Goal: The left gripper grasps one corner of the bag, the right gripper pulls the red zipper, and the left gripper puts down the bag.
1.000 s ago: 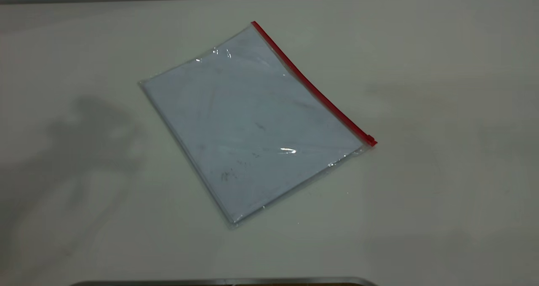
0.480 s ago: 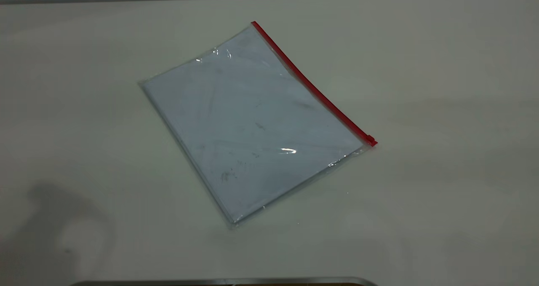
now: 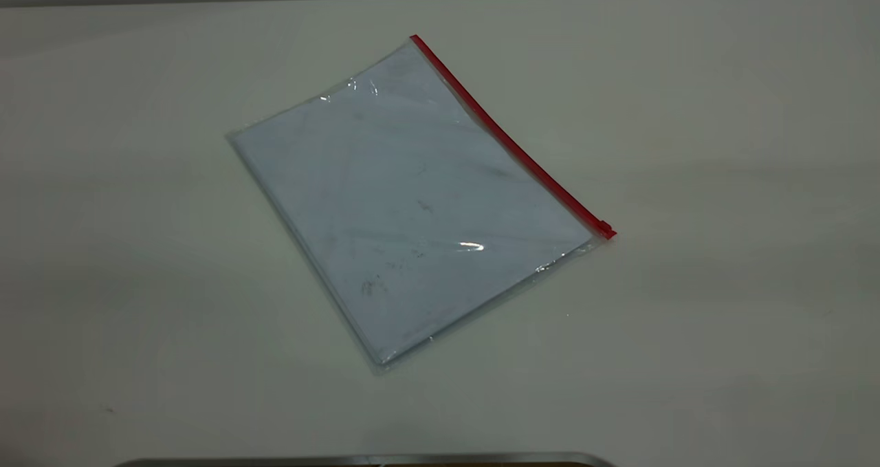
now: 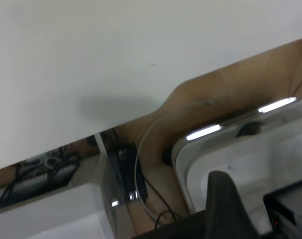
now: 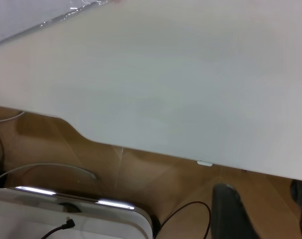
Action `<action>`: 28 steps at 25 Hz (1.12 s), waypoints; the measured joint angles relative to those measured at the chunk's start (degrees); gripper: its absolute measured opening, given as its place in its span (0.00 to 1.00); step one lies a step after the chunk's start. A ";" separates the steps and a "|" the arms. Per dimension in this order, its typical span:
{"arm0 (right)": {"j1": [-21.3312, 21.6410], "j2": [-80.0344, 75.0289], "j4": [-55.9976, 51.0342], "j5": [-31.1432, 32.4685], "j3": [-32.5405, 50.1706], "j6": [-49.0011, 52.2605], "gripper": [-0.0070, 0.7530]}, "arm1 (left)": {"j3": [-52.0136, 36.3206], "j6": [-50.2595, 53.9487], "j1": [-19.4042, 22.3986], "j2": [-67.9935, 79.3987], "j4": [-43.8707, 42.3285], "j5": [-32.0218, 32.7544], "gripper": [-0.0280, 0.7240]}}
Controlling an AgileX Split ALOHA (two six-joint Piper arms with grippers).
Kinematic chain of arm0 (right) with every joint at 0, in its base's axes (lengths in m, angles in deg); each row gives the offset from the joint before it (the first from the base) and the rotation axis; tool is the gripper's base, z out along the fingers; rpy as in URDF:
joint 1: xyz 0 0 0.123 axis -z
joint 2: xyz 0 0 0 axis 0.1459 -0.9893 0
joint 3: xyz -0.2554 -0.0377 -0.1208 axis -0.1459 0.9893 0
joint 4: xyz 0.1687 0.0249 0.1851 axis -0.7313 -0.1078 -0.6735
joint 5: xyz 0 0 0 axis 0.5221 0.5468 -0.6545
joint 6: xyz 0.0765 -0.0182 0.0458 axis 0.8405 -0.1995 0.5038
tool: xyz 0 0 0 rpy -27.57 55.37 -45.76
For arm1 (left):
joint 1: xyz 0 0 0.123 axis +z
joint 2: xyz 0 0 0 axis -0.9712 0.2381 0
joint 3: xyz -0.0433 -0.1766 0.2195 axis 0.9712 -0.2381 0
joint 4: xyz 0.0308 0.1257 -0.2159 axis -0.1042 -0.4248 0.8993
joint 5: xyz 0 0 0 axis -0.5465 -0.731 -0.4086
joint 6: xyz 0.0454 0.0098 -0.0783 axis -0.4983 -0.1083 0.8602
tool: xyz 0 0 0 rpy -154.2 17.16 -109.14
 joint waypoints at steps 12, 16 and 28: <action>2.64 3.72 -0.46 0.00 0.07 0.00 0.52 | -2.49 1.39 0.00 -28.79 -0.42 1.50 0.63; 7.02 11.47 -0.72 0.06 0.15 0.00 0.51 | -2.49 1.39 0.00 -35.49 -0.38 1.91 0.63; 7.55 26.50 -1.28 1.35 -0.10 0.01 0.51 | -2.49 1.44 8.73 -37.18 -0.38 2.96 0.63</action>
